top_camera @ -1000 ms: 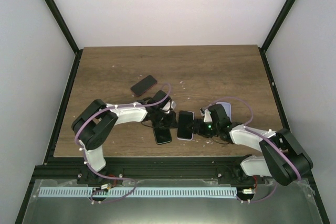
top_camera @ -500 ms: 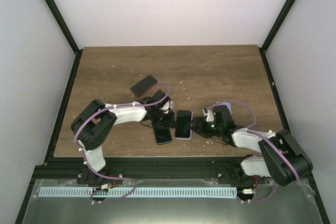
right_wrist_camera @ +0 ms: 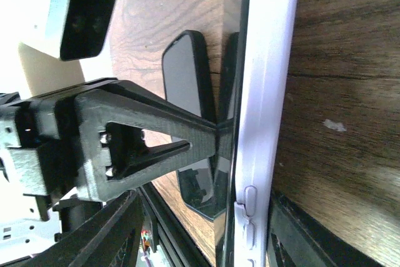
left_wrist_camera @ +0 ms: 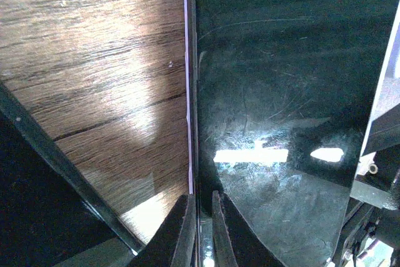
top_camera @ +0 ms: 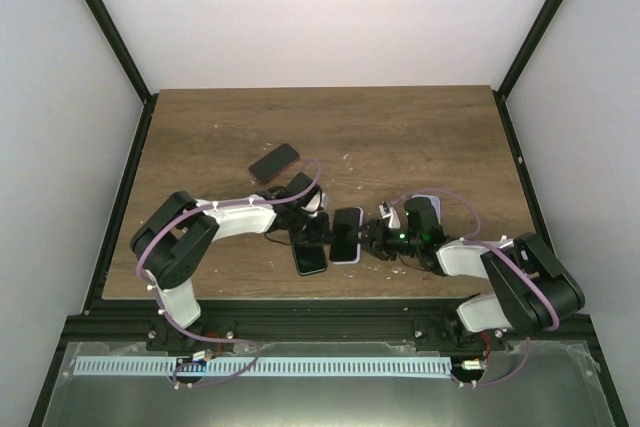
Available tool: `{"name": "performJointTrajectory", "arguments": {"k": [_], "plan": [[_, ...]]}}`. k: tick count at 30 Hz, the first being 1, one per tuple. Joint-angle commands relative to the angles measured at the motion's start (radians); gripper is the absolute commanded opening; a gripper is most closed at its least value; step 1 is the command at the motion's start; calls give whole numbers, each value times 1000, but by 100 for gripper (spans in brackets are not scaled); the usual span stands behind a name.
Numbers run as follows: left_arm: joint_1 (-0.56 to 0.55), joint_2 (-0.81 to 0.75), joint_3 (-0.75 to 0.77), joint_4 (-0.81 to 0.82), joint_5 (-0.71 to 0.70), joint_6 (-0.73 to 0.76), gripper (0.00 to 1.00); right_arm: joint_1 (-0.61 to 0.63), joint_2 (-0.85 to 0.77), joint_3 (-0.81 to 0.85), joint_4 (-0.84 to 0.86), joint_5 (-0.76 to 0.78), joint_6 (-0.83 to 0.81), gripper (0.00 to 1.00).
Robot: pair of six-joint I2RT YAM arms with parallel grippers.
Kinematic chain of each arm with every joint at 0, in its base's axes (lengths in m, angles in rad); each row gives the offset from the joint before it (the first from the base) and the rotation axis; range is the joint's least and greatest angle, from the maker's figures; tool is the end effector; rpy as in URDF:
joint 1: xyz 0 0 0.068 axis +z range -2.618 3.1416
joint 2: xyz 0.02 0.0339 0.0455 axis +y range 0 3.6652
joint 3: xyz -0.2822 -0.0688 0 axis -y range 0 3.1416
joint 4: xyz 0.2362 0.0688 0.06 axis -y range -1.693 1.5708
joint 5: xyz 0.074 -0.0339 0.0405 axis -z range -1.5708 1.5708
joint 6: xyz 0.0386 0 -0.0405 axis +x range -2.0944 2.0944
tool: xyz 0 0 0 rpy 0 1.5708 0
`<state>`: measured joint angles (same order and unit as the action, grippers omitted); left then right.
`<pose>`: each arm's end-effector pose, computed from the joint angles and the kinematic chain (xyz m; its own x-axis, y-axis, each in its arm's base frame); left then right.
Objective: Put the phone into the phone case
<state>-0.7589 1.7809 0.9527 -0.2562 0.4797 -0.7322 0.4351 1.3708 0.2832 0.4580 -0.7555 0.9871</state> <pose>0.2296 -0.2423 0.1604 -0.9898 0.1213 -0.0749 0.1416 0.7750 -0.6159 0.1787 0.1122 0.1487 -0.9696 0.2191 -0.1086 -0.0005 0.4422 0.8969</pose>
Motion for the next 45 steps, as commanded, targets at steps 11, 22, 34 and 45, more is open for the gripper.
{"name": "performJointTrajectory", "arguments": {"k": [11, 22, 34, 45], "plan": [[-12, 2, 0, 27, 18, -25, 13, 5, 38, 61, -198, 32, -98, 19], [48, -202, -39, 71, 51, -95, 21, 5, -107, 27, -113, 31, -54, 5], [297, -549, -127, -43, 151, -6, 58, 11, -243, 27, 6, -105, 56, 3], [365, -758, -193, 70, 450, -41, 80, 87, -273, 258, 26, -165, -9, 3]]}}
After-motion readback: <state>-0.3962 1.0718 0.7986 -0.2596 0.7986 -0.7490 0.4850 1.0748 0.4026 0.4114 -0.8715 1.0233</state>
